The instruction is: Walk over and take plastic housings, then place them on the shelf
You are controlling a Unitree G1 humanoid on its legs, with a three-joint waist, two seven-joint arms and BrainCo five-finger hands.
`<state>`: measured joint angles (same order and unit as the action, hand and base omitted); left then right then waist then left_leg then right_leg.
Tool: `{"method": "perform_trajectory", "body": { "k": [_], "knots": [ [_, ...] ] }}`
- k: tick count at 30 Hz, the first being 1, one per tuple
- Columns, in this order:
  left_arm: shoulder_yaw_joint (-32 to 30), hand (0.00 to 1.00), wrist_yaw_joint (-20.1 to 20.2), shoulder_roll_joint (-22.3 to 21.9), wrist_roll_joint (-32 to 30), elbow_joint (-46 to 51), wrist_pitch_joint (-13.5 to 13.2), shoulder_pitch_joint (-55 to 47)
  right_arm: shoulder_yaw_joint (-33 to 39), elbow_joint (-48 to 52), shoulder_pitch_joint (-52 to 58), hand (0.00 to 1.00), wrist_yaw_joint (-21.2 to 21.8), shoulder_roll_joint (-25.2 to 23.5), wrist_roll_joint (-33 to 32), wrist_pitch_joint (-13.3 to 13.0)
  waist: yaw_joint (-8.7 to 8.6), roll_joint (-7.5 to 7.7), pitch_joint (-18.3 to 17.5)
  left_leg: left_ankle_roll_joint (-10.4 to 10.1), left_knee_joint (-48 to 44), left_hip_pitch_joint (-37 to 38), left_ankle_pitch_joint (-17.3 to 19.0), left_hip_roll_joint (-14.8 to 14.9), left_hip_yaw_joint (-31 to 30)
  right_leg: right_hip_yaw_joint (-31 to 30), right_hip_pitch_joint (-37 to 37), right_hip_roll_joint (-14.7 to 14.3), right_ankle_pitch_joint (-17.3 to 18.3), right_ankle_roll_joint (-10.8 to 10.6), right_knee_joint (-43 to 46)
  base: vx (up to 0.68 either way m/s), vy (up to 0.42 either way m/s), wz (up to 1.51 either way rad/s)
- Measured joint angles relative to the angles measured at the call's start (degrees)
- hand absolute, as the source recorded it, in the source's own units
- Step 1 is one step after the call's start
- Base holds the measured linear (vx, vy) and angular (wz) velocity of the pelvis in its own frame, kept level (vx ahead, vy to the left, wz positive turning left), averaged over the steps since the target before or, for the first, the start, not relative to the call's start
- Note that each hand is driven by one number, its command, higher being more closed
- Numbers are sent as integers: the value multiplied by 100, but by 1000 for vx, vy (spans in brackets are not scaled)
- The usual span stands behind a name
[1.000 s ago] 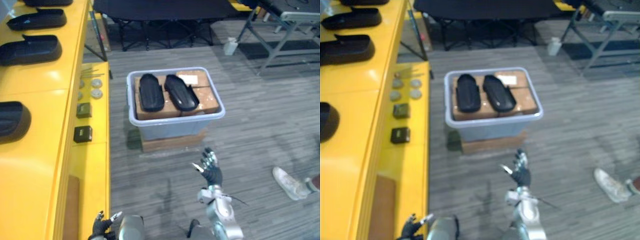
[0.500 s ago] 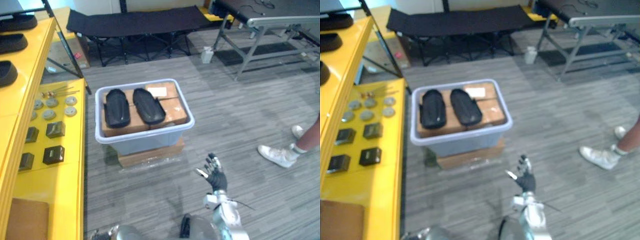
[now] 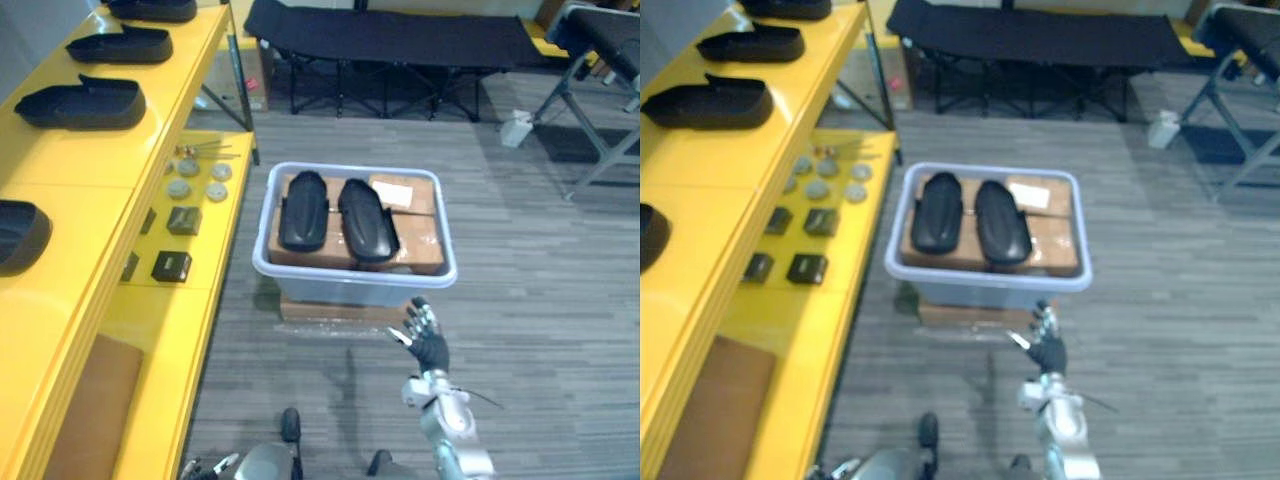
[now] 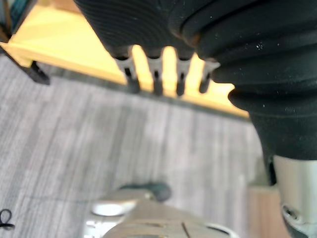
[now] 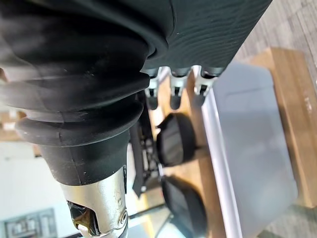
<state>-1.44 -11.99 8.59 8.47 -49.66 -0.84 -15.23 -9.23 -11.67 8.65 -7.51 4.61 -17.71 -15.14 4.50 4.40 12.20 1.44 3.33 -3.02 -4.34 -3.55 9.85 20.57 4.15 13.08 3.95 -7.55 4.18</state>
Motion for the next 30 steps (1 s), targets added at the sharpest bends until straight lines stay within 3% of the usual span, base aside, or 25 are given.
{"method": "perform_trajectory", "body": {
  "k": [5,12,15,16,17,18,19,21,22,24,26,29,30],
  "knots": [
    [-1,0,1,7,0,-1,1,1,19,0,8,0,13,0,-17,0,-30,11,-7,1,8,22,2,10,20,-33,4,-8,-5,-5,-1,12,5,-1],
    [-5,0,28,94,14,-101,-5,15,629,0,11,0,366,-55,-785,22,-157,109,-130,-18,153,326,108,33,311,-306,88,-25,57,102,37,14,17,-22],
    [-2,0,138,233,-141,-101,16,-3,1010,3,42,0,416,-97,-1256,22,-251,303,-93,-14,-294,297,387,13,399,-335,-154,176,471,678,760,18,39,-14],
    [-2,0,159,238,-228,-110,36,-6,1040,4,43,0,416,-93,-1354,22,-252,331,-64,-13,-461,252,521,61,385,-331,-207,195,484,695,963,0,0,0],
    [-7,0,167,235,-248,-148,112,-14,1107,10,77,0,415,-94,-1486,22,-347,325,-49,61,-647,215,660,127,291,-320,-253,199,364,728,1369,-9,6,23],
    [-9,0,172,229,-246,-233,145,0,1128,10,148,0,416,-94,-1529,27,-421,174,28,76,-748,291,732,298,182,-353,-466,160,129,943,1948,2,46,29],
    [-5,0,186,216,-239,-255,168,-1,1122,10,186,0,422,-97,-1524,38,-418,111,45,68,-810,320,784,421,169,-347,-527,103,195,932,1961,24,65,10],
    [-11,0,236,243,-216,-456,220,-5,1119,42,239,0,541,-163,-1466,73,-365,18,44,-15,-1044,325,978,755,176,-538,-768,-32,364,617,1575,49,44,-12],
    [-19,0,237,252,-206,-509,219,-2,1125,65,239,0,552,-171,-1455,117,-366,16,45,-48,-1106,315,1022,804,173,-653,-845,-39,316,519,1461,86,13,-4],
    [-25,0,248,277,-140,-581,216,-32,1132,248,350,0,653,-172,-1287,295,-373,19,44,-180,-1379,302,1246,911,103,-1034,-914,-41,55,98,862,103,-27,10],
    [-24,0,230,265,-24,-558,195,-15,1143,385,472,0,723,-172,-1167,394,-435,17,43,-292,-1565,308,1404,899,-122,-1238,-842,-28,-45,-60,707,119,-135,53],
    [-52,0,76,201,71,-547,124,17,1146,456,436,0,793,-169,-1022,427,-459,50,21,-548,-1768,241,1570,887,-452,-1284,-797,-175,-59,-48,741,201,-314,59],
    [-129,0,27,196,188,-547,117,-44,1147,458,400,0,827,-170,-825,429,-449,149,-86,-670,-2024,79,1692,855,-510,-1282,-808,-204,-146,10,716,230,-418,49]
  ]
}}
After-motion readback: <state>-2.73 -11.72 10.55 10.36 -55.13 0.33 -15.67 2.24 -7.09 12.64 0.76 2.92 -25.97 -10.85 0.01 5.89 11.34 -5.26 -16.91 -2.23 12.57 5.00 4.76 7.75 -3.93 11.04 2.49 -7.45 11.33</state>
